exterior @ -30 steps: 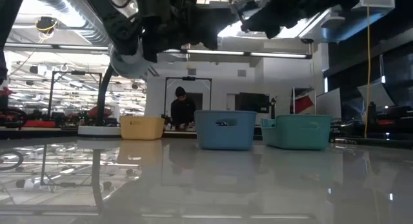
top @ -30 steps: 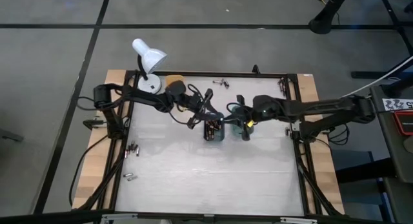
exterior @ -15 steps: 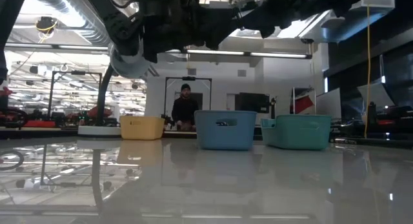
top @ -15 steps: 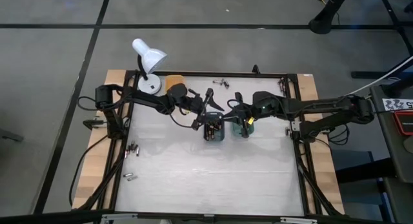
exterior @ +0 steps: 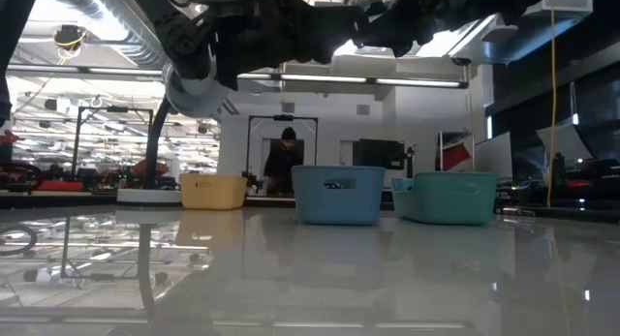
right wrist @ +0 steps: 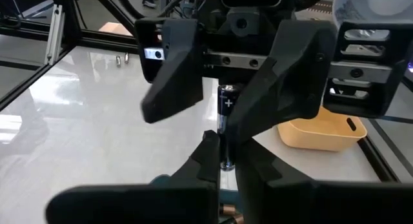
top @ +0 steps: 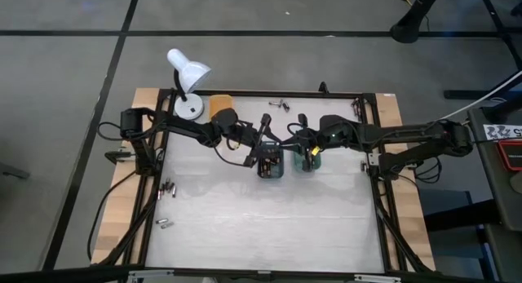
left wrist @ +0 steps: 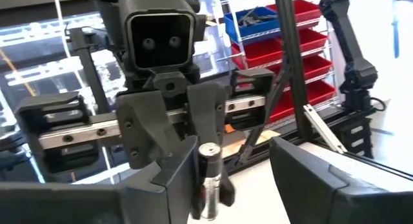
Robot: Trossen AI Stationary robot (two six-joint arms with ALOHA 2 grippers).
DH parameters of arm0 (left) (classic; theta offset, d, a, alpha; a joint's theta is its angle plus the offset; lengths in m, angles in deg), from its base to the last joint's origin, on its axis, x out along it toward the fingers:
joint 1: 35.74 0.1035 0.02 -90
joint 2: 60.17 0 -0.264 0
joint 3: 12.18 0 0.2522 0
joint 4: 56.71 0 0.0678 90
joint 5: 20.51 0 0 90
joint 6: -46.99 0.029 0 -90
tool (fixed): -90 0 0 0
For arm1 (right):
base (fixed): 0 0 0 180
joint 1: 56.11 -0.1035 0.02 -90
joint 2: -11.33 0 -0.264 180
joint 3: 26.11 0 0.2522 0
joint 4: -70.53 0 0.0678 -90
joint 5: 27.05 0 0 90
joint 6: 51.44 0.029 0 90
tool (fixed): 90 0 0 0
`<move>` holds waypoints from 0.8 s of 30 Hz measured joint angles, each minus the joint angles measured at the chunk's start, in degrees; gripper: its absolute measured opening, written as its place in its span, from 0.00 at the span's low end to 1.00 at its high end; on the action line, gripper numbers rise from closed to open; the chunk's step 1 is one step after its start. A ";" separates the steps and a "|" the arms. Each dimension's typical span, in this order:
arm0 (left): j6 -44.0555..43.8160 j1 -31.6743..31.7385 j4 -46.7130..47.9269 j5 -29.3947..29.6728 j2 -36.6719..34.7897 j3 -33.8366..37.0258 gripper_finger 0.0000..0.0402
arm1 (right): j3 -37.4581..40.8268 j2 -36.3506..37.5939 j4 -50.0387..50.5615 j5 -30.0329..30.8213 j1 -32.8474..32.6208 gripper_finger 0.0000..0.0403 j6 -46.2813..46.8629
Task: Sort batteries
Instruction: Put the silver battery into the yellow bin
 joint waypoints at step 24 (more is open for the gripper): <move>0.77 1.79 1.11 5.90 -0.55 -0.09 0.06 | -0.08 0.27 -0.84 8.73 -0.01 0.20 0.23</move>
